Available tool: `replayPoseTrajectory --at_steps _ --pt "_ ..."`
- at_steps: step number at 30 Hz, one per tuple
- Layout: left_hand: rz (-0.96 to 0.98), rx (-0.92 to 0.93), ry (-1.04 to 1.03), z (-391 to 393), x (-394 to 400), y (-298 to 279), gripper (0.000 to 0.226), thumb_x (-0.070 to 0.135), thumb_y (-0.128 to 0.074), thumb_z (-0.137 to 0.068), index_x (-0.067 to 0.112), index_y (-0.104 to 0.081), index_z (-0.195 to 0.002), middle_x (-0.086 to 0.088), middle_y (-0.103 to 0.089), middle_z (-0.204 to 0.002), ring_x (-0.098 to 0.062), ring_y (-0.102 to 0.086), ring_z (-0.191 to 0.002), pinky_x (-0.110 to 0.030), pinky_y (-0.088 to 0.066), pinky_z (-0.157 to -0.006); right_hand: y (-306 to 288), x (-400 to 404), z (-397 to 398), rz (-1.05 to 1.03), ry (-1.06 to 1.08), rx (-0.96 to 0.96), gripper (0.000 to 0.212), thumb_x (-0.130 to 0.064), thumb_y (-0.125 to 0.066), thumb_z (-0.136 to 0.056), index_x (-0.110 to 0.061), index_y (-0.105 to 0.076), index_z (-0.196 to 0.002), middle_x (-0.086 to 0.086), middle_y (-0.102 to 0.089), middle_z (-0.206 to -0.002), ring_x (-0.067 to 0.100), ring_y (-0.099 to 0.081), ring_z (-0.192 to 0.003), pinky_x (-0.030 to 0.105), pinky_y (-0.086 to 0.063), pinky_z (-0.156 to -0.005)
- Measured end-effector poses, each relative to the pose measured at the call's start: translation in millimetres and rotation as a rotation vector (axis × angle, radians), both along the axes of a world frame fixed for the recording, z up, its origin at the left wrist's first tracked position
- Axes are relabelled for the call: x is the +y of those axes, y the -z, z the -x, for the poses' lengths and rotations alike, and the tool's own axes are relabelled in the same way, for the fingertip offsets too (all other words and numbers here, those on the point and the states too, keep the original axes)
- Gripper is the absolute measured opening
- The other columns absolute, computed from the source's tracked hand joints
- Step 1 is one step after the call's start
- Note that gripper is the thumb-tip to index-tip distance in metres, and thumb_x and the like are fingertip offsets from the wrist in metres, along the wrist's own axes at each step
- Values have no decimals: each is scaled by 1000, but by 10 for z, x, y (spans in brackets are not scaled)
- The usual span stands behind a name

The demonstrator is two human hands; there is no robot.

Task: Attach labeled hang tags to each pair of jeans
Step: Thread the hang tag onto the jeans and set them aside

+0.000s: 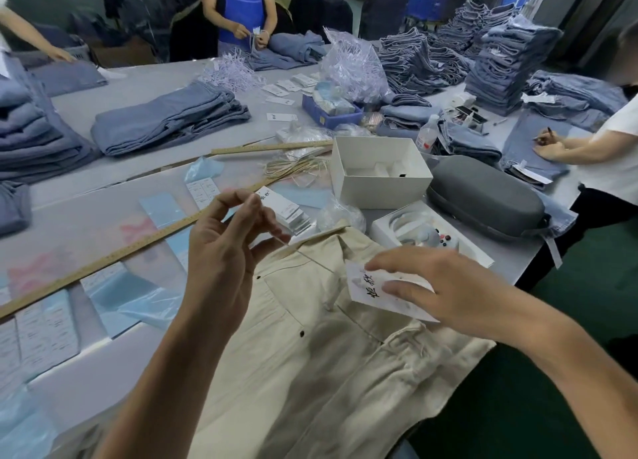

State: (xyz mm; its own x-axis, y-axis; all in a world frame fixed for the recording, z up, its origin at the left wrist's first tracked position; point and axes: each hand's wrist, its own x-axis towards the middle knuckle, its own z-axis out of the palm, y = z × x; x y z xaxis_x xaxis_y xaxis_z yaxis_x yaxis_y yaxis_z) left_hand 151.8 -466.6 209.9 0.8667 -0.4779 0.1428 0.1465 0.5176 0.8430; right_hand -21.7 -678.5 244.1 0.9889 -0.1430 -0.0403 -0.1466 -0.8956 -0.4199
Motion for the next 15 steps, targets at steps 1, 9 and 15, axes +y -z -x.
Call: replayPoseTrajectory --at_steps 1,9,15 --pt "-12 0 -10 9 -8 0 14 13 -54 -102 17 -64 -94 -5 -64 -76 -18 -65 -71 -35 -59 -69 19 9 -16 -40 -19 -10 29 -44 -60 -96 -43 -64 -125 -31 -65 -117 -10 -59 -110 19 -48 -92" --pt "-119 -266 -11 183 -80 -54 12 16 -66 -91 7 -67 -99 -6 -69 -78 -16 -61 -67 -26 -53 -61 238 220 -238 -101 20 -236 7 -21 -72 -92 -27 -70 -89 -17 -65 -85 6 -62 -79 19 -46 -71" --pt "-241 -519 76 434 -161 -10 6 6 -75 -87 8 -73 -93 -2 -73 -80 -16 -69 -70 -26 -53 -64 200 245 -66 -424 157 -315 17 -11 -68 -94 -27 -67 -90 -8 -68 -81 14 -65 -70 28 -57 -69"
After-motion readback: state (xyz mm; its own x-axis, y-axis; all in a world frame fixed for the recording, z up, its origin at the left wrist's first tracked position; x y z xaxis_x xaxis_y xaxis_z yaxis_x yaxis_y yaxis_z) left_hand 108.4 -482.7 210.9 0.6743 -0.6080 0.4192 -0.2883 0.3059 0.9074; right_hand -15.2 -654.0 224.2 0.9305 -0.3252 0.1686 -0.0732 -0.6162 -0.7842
